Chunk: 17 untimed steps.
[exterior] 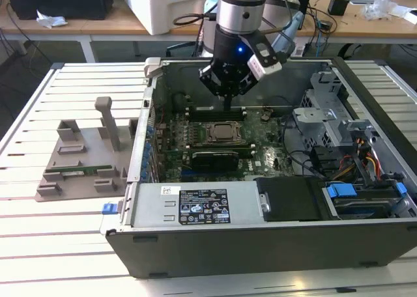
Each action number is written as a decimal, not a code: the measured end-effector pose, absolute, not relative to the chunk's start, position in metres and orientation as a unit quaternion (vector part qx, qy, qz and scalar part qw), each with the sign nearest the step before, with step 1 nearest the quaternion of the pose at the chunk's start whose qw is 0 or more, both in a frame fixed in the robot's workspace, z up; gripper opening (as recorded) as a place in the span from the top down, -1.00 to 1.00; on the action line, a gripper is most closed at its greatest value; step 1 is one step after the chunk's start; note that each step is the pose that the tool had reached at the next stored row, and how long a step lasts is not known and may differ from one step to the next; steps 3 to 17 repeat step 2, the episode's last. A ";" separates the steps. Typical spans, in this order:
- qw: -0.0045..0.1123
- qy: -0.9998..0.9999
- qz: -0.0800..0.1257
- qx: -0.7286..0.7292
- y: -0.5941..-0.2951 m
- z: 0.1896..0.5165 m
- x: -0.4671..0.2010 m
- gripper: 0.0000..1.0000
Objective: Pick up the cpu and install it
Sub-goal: 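Install the second cpu locking lever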
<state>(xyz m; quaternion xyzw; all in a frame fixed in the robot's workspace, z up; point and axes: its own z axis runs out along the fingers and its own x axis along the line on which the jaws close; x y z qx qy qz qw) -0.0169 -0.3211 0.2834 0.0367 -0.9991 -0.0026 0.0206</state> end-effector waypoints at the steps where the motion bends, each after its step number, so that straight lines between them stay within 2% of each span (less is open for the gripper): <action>1: 0.021 -0.999 -0.003 0.037 -0.321 0.283 -0.017 0.79; 17: 0.021 -0.999 -0.003 0.037 -0.321 0.283 -0.017 0.79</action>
